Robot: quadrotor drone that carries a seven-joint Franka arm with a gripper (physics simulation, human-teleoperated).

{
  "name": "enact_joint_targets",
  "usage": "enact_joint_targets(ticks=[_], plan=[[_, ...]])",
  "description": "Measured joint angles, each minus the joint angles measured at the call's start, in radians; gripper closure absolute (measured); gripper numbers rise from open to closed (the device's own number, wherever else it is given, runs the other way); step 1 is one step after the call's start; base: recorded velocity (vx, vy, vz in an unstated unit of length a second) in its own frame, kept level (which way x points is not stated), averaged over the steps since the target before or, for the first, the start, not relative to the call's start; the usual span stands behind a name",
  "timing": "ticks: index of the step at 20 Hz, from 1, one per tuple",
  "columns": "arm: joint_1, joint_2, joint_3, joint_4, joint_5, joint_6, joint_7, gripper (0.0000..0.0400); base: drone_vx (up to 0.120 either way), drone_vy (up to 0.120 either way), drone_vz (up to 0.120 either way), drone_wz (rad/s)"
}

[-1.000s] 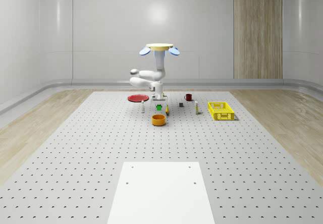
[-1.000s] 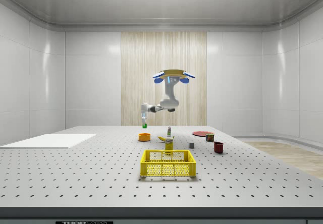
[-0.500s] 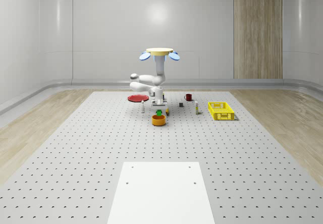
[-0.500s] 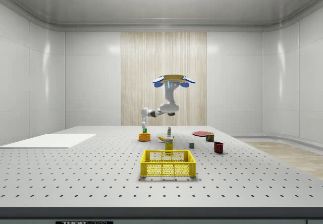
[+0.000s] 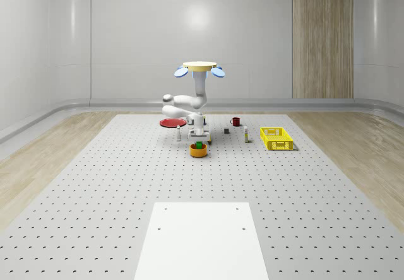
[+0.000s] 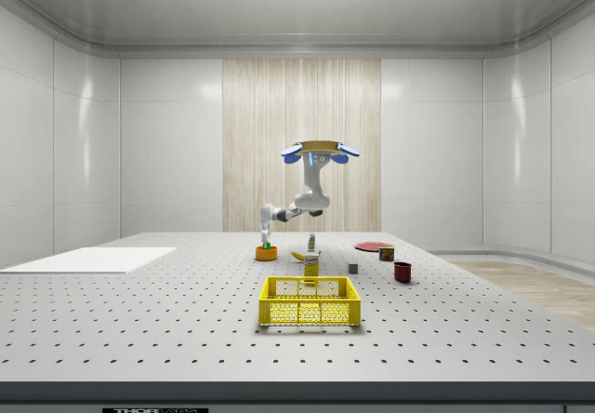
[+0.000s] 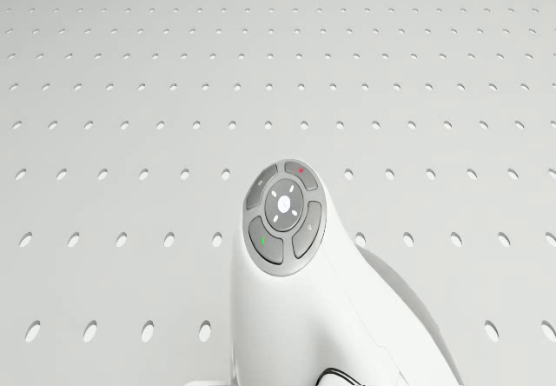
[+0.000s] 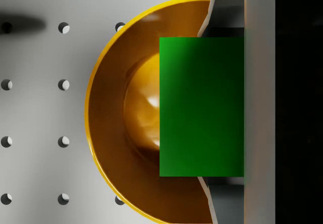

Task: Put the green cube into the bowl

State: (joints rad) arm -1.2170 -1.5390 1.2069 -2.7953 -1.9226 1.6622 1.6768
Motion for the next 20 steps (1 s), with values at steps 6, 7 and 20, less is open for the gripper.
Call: enact_joint_targets(ticks=[6, 7, 20], plan=[[-0.019, 0.008, -0.083, 0.033, -0.078, 0.032, 0.000, 0.0137, 0.000, 0.000, 0.000, 0.000], [-0.021, 0.010, -0.092, 0.037, -0.087, 0.035, 0.000, 0.0107, 0.000, 0.000, 0.000, 0.000], [0.006, 0.019, -0.010, 0.002, -0.016, -0.014, -0.004, 0.0004, 0.000, 0.000, 0.000, 0.000]])
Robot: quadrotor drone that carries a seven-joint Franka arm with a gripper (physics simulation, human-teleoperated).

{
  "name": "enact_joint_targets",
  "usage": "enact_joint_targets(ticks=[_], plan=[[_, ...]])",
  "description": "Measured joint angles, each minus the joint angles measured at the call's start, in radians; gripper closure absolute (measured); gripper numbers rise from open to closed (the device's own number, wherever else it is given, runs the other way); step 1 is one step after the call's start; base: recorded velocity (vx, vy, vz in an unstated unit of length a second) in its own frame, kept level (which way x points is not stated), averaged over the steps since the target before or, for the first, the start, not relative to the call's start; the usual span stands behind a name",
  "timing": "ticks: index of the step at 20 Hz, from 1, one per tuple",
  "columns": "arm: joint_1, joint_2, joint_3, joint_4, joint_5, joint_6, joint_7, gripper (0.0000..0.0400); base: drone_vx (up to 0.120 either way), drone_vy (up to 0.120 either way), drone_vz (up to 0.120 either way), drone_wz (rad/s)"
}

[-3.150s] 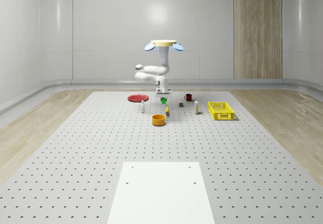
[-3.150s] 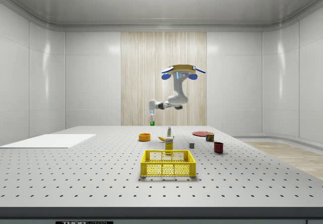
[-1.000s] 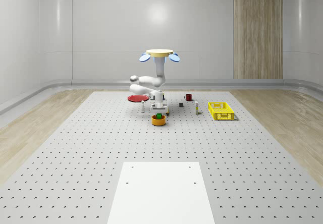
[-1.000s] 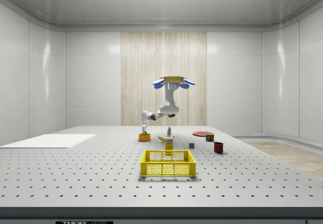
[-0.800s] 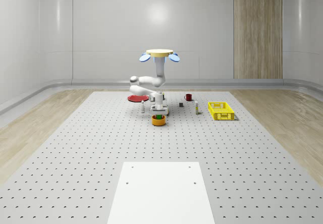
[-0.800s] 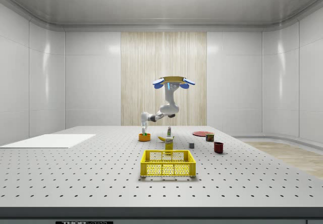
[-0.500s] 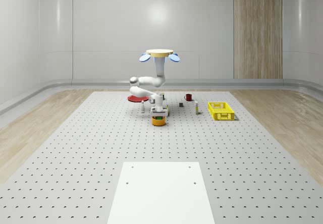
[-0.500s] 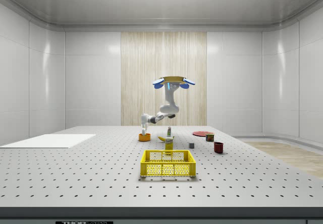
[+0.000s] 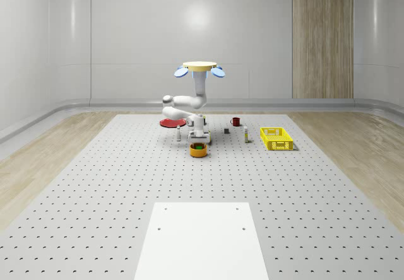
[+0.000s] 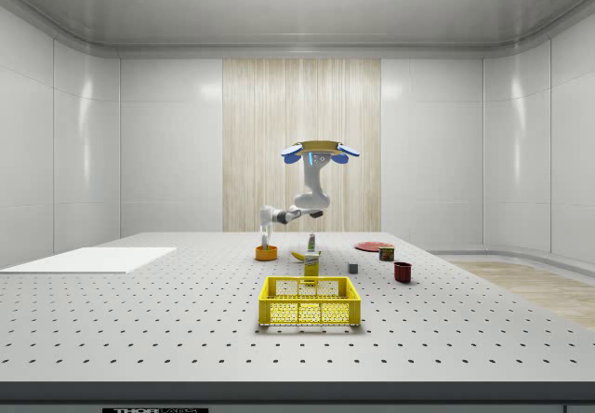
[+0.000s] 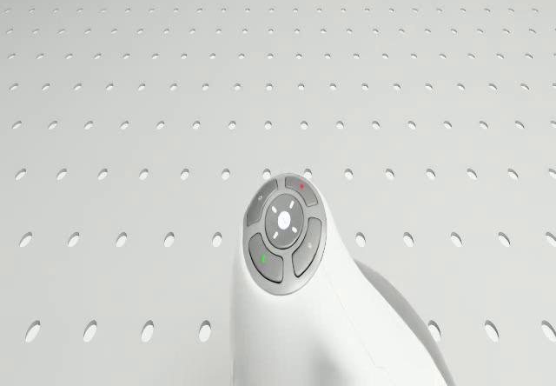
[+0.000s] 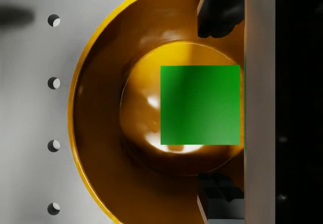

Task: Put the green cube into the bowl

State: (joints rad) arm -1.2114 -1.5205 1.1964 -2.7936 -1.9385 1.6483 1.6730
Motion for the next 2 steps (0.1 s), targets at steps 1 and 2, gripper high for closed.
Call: enact_joint_targets(ticks=[1, 2], plan=[[0.002, 0.000, 0.008, -0.003, 0.008, -0.004, 0.000, 0.0003, 0.000, 0.000, 0.000, 0.000], [0.002, 0.000, 0.011, -0.004, 0.010, -0.005, 0.000, 0.0003, 0.000, 0.000, 0.000, 0.000]])
